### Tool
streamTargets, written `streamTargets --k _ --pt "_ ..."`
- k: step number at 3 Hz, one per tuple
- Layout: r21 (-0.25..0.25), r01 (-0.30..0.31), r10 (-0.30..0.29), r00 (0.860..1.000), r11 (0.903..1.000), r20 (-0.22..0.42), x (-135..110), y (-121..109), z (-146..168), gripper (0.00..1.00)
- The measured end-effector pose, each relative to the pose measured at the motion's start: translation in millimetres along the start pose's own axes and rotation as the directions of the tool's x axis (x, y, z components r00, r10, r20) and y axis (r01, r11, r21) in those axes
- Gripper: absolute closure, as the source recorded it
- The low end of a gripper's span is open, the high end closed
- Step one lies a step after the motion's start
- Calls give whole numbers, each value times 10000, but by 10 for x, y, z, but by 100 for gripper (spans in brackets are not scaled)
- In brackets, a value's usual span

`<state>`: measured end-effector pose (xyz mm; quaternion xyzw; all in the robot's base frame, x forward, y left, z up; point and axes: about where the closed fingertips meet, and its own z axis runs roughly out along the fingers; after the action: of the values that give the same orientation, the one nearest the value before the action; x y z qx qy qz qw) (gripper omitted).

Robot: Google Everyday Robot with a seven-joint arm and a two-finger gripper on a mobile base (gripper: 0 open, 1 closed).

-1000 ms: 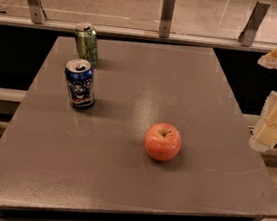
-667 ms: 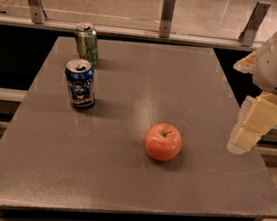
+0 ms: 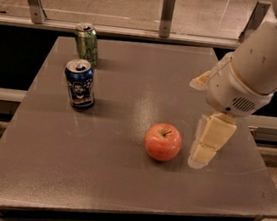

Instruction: Move apple near pepsi can

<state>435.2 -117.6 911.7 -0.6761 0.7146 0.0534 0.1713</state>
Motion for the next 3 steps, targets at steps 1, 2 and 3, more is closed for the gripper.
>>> streamTargets --k 1,2,3 --pt "-299 328 -316 9987 9990 399 -135 83 258 0" --pt "-585 588 -553 9968 9966 584 -225 160 472 0" --pt "-835 747 -696 9956 9937 621 -261 211 608 0"
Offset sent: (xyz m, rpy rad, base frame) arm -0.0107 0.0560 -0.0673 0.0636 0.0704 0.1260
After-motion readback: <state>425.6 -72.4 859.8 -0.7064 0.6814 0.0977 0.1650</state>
